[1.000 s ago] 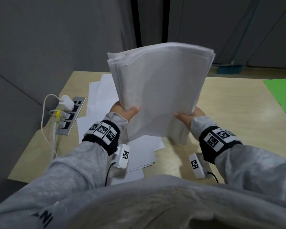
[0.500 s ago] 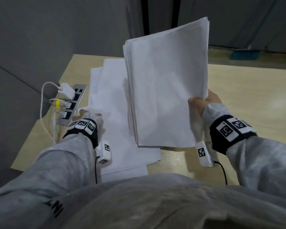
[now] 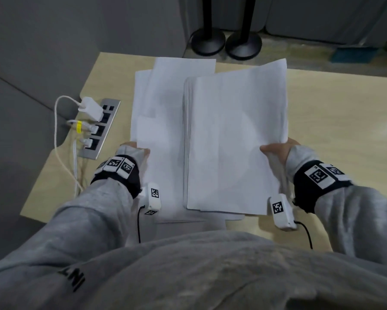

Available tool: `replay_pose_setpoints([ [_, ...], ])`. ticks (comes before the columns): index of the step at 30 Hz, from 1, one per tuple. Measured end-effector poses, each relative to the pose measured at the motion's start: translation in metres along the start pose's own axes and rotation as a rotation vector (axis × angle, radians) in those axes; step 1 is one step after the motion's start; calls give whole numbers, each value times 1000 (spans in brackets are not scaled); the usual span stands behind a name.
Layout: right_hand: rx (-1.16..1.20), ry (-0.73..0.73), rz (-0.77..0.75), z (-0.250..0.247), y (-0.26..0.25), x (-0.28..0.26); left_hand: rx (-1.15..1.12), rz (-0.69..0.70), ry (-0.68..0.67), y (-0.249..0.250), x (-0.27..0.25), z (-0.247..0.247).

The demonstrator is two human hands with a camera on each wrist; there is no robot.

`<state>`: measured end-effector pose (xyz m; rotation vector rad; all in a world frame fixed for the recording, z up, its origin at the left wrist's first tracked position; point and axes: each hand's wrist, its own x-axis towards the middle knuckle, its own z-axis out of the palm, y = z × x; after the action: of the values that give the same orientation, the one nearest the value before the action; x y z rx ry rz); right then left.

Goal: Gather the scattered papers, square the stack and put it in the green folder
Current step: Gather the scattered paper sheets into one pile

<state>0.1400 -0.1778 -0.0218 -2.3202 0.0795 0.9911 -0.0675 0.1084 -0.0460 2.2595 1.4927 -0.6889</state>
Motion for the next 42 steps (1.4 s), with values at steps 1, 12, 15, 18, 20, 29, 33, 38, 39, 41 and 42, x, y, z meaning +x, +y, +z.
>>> replay_pose_setpoints([
  [1, 2, -3, 3, 0, 0, 0, -58, -6, 16, 7, 1, -1],
  [12, -285, -135, 13, 21, -4, -1, -430, 99, -96, 68, -36, 21],
  [15, -154, -119, 8, 21, 1, 0, -510, 195, -107, 72, -31, 22],
  [18, 71, 3, 8, 21, 13, 6, -585, 227, -154, 65, -32, 19],
  [20, 153, 69, -34, 19, 19, 7, -850, 308, -235, 61, -37, 21],
  [29, 460, -137, -180, 13, 24, -4, -1347, 411, -321, 72, -38, 2],
  [33, 622, -128, -234, 7, 19, -2, -1295, 350, -230, 93, -23, -10],
  [38, 720, -94, -249, 0, 18, 6, -805, 175, 129, 96, 11, -18],
  [39, 735, -89, -239, 0, 19, 8, -602, 130, 179, 94, 18, -18],
  [41, 759, -76, -218, 3, 25, 15, -267, 72, 186, 94, 21, -18],
  [42, 768, -60, -203, 5, 29, 18, -204, 79, 184, 97, 20, -18],
])
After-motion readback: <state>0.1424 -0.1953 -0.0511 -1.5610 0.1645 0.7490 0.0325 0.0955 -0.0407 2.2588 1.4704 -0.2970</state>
